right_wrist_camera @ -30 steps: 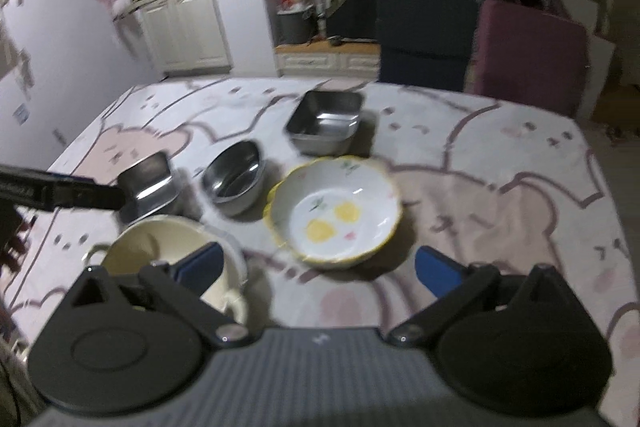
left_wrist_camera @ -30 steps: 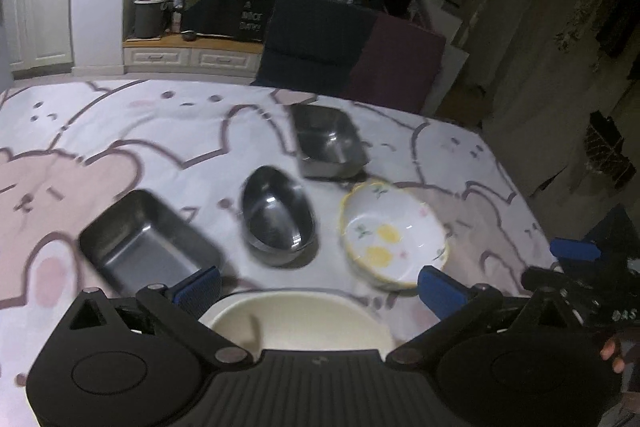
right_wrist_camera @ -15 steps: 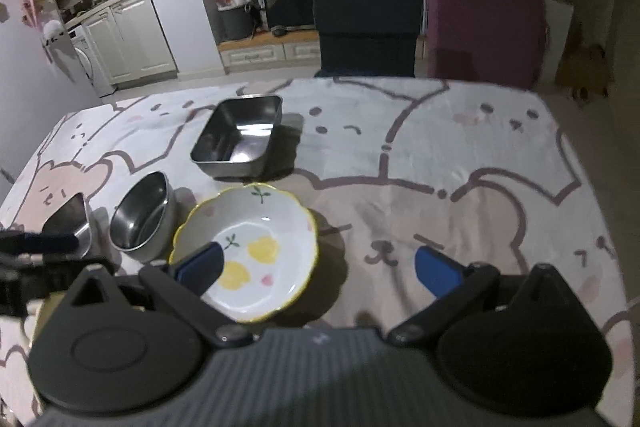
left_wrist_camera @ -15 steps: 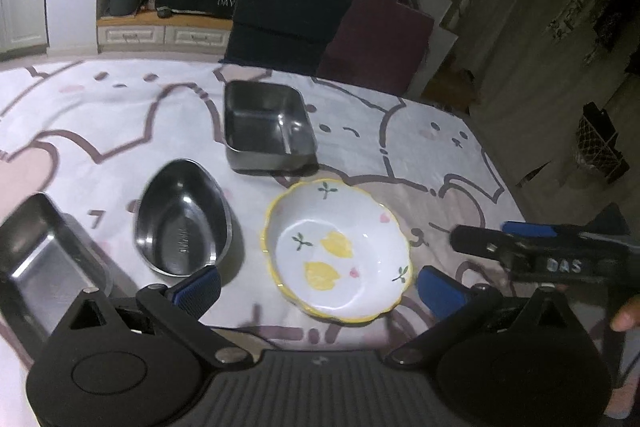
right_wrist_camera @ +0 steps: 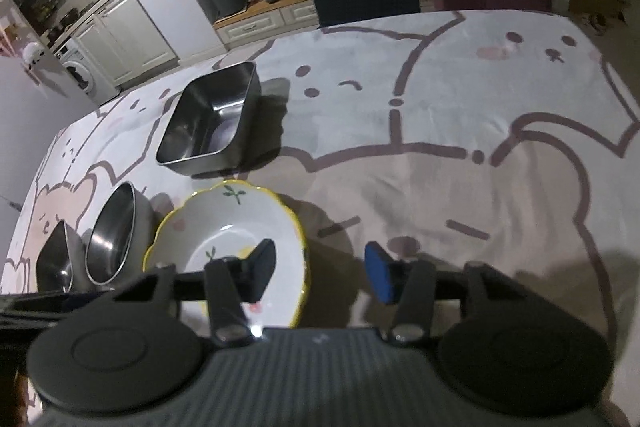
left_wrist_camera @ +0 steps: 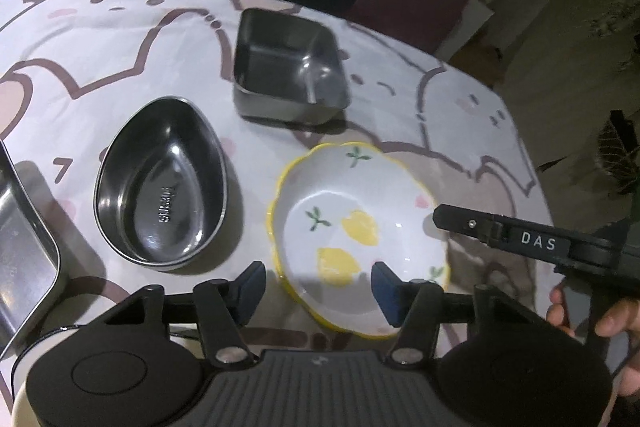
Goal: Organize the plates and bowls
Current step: 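Move both grippers to the yellow-rimmed lemon-print bowl, then close both grippers on the rim of the lemon-print bowl, then lift and carry the lemon-print bowl with both grippers to the cream bowl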
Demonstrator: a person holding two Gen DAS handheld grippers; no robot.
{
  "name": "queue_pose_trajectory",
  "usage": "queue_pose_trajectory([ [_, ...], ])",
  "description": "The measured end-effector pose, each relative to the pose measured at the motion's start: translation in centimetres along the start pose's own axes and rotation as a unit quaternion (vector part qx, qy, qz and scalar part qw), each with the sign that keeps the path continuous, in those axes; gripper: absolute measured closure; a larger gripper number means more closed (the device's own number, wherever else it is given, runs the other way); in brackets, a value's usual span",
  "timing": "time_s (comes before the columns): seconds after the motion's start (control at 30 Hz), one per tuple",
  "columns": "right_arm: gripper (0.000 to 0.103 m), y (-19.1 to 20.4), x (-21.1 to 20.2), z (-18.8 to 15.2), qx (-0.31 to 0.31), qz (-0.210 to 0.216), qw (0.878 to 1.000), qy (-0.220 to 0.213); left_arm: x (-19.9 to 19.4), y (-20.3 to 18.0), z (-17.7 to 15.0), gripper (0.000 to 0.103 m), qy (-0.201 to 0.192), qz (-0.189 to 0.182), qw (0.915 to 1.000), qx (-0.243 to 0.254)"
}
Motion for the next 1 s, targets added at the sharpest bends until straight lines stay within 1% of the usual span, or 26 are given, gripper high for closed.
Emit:
queue_pose_trajectory([
  [0.07, 0.046, 0.3, 0.8, 0.1, -0.008, -0.006, 1.0, 0.008, 0.6, 0.4, 0.2, 0.049, 0.005, 0.001, 1.0, -0.006],
  [0.13, 0.046, 0.7, 1.4, 0.2, -0.018, -0.005, 1.0, 0.014, 1.0, 0.7, 0.4, 0.055, 0.009, 0.001, 0.9999, -0.014],
  [0.2, 0.052, 0.9, 2.0, 0.3, -0.022, -0.003, 1.0, 0.02, 1.6, 0.8, 0.7, 0.061, 0.014, 0.002, 0.9997, -0.018],
  [0.27, 0.069, 1.1, 2.4, 0.4, -0.022, 0.002, 0.999, 0.026, 2.2, 0.7, 0.8, 0.067, 0.018, 0.004, 0.9996, -0.02],
  [0.33, 0.077, 1.2, 2.9, 0.3, -0.022, 0.0, 0.999, 0.034, 2.6, 0.5, 0.9, 0.069, 0.019, 0.01, 0.9996, -0.016],
  [0.37, 0.08, 1.2, 3.1, 0.3, -0.025, -0.002, 0.999, 0.039, 2.8, 0.4, 0.9, 0.069, 0.02, 0.013, 0.9996, -0.013],
  [0.4, 0.081, 1.2, 3.3, 0.2, -0.028, -0.004, 0.999, 0.043, 2.9, 0.4, 1.0, 0.072, 0.021, 0.017, 0.9996, -0.009],
  [0.43, 0.083, 1.3, 3.4, 0.1, -0.031, -0.007, 0.998, 0.047, 3.0, 0.4, 1.0, 0.078, 0.022, 0.022, 0.9995, -0.007],
  [0.47, 0.084, 1.2, 3.5, 0.0, -0.033, -0.008, 0.998, 0.05, 3.1, 0.4, 1.0, 0.081, 0.022, 0.028, 0.9994, -0.005],
  [0.5, 0.085, 1.2, 3.7, -0.1, -0.035, -0.011, 0.998, 0.054, 3.3, 0.6, 1.0, 0.089, 0.023, 0.033, 0.9992, -0.004],
  [0.53, 0.085, 1.1, 3.8, -0.1, -0.035, -0.013, 0.998, 0.055, 3.4, 0.8, 0.9, 0.092, 0.025, 0.039, 0.9989, -0.004],
  [0.6, 0.086, 0.9, 4.0, -0.1, -0.031, -0.008, 0.998, 0.057, 3.6, 1.0, 1.0, 0.092, 0.027, 0.035, 0.999, -0.004],
  [0.7, 0.086, 0.9, 4.4, -0.3, -0.031, -0.008, 0.997, 0.065, 3.8, 0.8, 1.0, 0.092, 0.025, 0.039, 0.9989, 0.011],
  [0.77, 0.088, 1.4, 4.6, -0.4, -0.038, -0.009, 0.997, 0.068, 4.0, 0.7, 0.9, 0.091, 0.019, 0.042, 0.9987, 0.021],
  [0.87, 0.088, 1.9, 4.6, -0.5, -0.049, -0.025, 0.996, 0.068, 4.1, 0.5, 0.8, 0.091, 0.015, 0.047, 0.9985, 0.023],
  [0.93, 0.089, 2.1, 4.4, -0.6, -0.054, -0.027, 0.996, 0.068, 4.0, 0.3, 0.8, 0.091, 0.011, 0.056, 0.998, 0.028],
  [1.0, 0.09, 2.3, 4.0, -0.7, -0.062, -0.027, 0.995, 0.066, 3.5, 0.0, 0.9, 0.091, 0.003, 0.054, 0.9981, 0.031],
])
Point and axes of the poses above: each gripper's, at about its wrist camera, not at the fingertips, and x roughly the way its jaws point, y to its left, z to its top, the point moved 2 cm from there along x, roughly the way its jaws point, and after that the axes turned 4 degrees about z, right-handed, at the moved point
